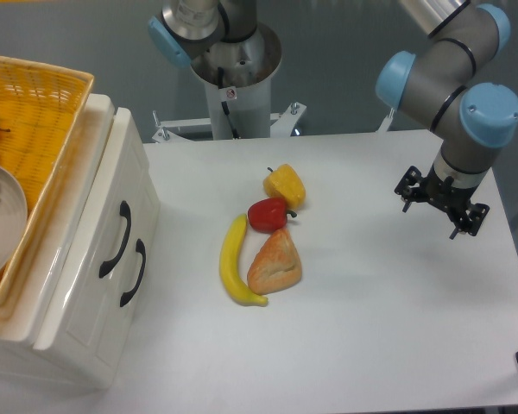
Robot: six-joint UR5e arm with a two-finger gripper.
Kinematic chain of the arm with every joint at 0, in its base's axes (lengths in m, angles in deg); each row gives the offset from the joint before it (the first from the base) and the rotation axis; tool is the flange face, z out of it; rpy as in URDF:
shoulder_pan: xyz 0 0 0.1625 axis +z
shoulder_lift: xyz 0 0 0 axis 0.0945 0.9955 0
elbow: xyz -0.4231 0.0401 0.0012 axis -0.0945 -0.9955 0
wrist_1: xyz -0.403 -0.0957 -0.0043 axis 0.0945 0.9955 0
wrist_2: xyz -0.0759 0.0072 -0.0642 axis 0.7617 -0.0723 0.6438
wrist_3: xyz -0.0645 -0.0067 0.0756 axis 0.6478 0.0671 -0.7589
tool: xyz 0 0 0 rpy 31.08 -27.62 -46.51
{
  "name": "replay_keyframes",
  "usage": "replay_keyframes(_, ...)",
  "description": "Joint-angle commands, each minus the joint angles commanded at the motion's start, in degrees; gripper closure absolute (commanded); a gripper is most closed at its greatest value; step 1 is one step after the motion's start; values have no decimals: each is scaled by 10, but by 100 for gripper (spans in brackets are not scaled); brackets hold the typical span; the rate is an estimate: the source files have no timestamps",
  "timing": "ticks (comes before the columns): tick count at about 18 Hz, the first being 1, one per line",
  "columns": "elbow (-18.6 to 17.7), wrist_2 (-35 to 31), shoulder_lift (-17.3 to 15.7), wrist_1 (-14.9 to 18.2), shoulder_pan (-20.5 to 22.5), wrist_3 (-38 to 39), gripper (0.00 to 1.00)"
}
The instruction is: Slide open the top white drawer
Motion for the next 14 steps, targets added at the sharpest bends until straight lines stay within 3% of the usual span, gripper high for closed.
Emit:
replay_keyframes(5, 3, 4, -3, 1, 3, 0, 0)
replay_keyframes(14, -33, 10, -22, -1, -6, 56, 0)
